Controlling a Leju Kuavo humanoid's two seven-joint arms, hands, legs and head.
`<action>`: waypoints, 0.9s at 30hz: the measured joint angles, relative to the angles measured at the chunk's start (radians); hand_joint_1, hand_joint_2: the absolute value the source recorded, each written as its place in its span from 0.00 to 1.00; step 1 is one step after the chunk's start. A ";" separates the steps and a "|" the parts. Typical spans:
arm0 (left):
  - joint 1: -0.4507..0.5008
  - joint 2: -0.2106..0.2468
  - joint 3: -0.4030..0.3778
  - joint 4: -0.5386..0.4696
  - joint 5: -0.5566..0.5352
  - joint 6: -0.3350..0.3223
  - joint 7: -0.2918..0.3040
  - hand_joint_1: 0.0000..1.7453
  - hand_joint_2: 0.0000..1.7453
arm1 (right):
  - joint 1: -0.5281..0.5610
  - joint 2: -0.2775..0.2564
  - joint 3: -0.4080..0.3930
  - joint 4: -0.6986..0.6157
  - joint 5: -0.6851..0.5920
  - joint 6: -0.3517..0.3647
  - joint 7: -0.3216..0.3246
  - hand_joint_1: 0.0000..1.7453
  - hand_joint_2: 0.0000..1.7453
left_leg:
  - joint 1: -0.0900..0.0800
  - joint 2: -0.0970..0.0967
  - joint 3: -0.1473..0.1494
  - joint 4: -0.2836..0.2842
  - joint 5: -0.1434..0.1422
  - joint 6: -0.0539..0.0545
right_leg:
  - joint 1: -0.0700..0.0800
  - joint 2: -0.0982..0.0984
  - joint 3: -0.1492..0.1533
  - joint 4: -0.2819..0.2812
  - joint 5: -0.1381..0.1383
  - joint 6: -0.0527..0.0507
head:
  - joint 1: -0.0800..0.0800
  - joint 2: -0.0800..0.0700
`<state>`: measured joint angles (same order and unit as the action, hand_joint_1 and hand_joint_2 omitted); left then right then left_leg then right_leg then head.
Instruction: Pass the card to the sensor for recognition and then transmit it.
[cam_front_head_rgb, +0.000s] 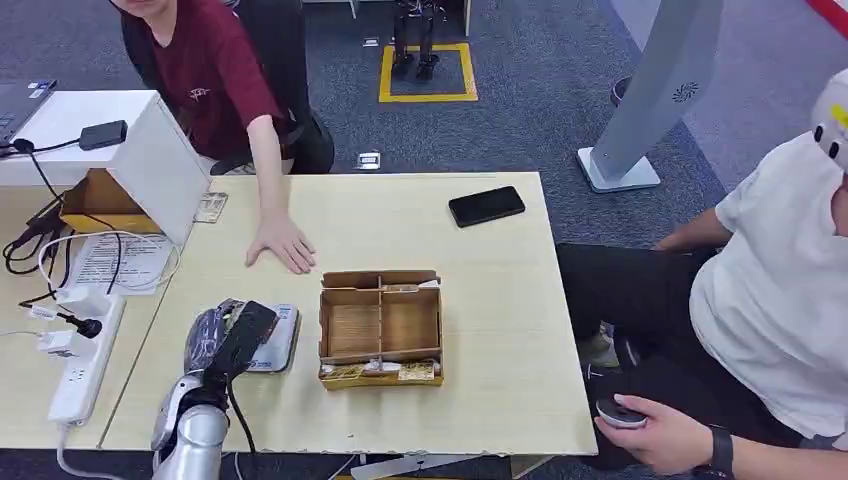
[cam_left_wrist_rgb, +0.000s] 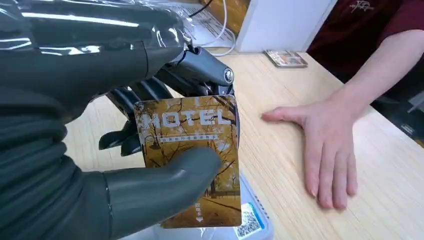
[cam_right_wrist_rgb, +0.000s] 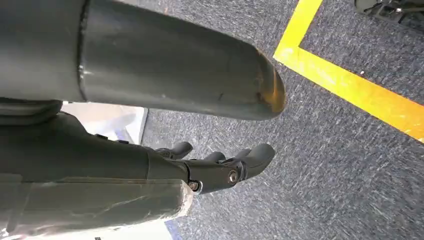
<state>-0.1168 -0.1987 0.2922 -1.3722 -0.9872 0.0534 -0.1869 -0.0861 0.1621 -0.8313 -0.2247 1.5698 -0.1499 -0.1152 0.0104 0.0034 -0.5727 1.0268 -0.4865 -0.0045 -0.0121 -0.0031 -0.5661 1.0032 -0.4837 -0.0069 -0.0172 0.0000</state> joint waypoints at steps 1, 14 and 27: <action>-0.002 0.000 0.002 0.004 -0.006 0.002 0.002 1.00 1.00 | 0.000 0.001 0.002 0.000 0.000 0.000 0.000 0.00 0.00 | 0.000 0.000 0.000 0.000 0.000 0.000 | 0.000 0.000 0.000 0.000 0.000 0.000 | 0.000 0.000; -0.021 -0.001 0.038 0.045 -0.045 0.007 -0.002 1.00 1.00 | -0.001 0.007 0.014 -0.007 0.000 -0.004 0.000 0.00 0.00 | 0.000 0.000 0.000 0.000 0.000 0.000 | 0.000 0.000 0.000 0.000 0.000 0.000 | 0.000 0.000; -0.029 -0.008 0.042 0.085 -0.071 0.007 -0.011 1.00 1.00 | -0.002 0.008 0.024 -0.008 0.000 -0.008 -0.002 0.00 0.00 | 0.000 0.000 0.000 0.000 0.000 0.000 | 0.000 0.000 0.001 0.000 0.000 0.000 | 0.000 0.000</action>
<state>-0.1457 -0.2064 0.3342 -1.2871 -1.0582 0.0602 -0.1980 -0.0880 0.1701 -0.8076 -0.2327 1.5698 -0.1583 -0.1171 0.0104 0.0032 -0.5725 1.0268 -0.4865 -0.0045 -0.0121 -0.0033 -0.5655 1.0032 -0.4837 -0.0069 -0.0172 0.0000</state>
